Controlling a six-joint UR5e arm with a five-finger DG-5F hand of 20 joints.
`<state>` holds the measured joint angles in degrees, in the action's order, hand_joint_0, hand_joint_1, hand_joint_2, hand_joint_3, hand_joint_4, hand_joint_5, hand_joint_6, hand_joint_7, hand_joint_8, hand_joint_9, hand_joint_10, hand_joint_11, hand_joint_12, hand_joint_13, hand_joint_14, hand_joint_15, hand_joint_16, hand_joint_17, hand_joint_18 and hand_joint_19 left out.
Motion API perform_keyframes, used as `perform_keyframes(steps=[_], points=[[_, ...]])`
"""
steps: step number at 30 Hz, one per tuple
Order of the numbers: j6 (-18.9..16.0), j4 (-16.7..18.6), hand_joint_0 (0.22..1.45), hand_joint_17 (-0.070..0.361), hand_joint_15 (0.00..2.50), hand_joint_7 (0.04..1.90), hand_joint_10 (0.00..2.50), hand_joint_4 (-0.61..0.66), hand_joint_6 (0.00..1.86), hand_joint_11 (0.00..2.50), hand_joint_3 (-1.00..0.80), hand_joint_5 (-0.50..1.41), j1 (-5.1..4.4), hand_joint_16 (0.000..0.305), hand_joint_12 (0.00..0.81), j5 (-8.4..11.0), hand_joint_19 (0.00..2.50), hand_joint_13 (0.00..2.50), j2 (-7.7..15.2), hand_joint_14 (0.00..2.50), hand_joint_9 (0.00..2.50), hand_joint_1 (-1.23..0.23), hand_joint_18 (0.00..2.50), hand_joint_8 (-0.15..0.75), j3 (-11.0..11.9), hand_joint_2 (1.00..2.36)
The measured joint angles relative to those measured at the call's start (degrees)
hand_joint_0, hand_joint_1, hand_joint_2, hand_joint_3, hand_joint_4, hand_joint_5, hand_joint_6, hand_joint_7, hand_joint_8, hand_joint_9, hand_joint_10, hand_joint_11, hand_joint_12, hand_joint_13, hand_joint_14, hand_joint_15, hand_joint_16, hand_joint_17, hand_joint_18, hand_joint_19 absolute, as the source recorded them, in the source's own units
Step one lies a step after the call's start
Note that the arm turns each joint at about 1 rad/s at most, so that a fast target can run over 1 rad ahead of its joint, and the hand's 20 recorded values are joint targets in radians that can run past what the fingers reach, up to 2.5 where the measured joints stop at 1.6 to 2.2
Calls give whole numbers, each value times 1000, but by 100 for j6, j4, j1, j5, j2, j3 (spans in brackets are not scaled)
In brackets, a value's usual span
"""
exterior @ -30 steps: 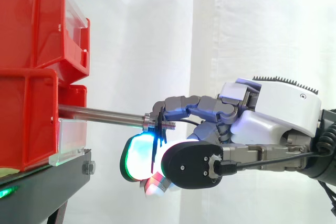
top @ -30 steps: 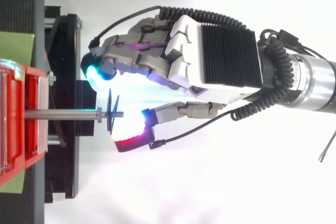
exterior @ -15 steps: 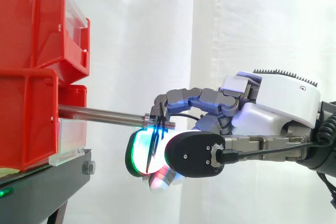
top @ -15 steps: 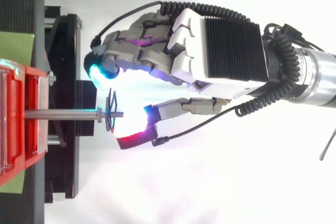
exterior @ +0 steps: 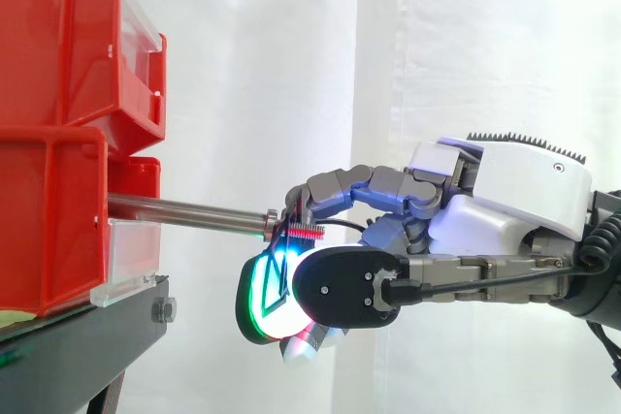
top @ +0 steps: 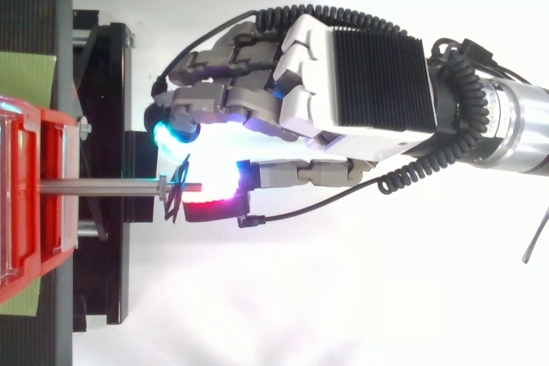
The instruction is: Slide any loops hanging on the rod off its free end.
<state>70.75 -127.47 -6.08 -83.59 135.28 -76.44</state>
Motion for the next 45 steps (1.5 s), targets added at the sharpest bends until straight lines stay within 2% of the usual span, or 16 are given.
perform_keyframes(steps=[11, 13, 18, 21, 28, 34, 45], points=[[-13, -6, 578, 163, 217, 1133, 8, 192, 895, 458, 12, -170, 1, 73, 432, 0, 414, 899, 0, 7, 996, -663, 998, 403, -1, 1016], [-29, -6, 584, 163, 217, 1104, 11, 203, 893, 454, -19, -175, 1, 73, 431, -1, 405, 900, -1, 6, 999, -665, 998, 402, 0, 1015], [-52, 9, 561, 146, 246, 1047, 10, 242, 827, 465, -257, -182, 1, 65, 399, -7, 459, 862, 1, 8, 964, -667, 918, 363, 0, 1016], [-53, 22, 558, 146, 238, 1051, 10, 249, 794, 464, -299, -173, 0, 65, 398, -10, 458, 863, 3, 8, 961, -661, 919, 363, 1, 1014], [-53, 63, 556, 146, 243, 1052, 10, 244, 776, 463, -321, -169, -5, 65, 399, -25, 455, 864, 7, 8, 961, -645, 920, 364, 0, 1014], [-54, 250, 558, 146, 244, 1072, 10, 246, 765, 458, -319, -163, 0, 65, 400, -146, 456, 866, 21, 8, 967, -631, 920, 364, 0, 1014], [-91, 394, 561, 145, 245, 1071, 10, 246, 764, 460, -317, -162, 68, 65, 400, -271, 460, 867, 45, 8, 973, -622, 918, 364, 0, 1014]])
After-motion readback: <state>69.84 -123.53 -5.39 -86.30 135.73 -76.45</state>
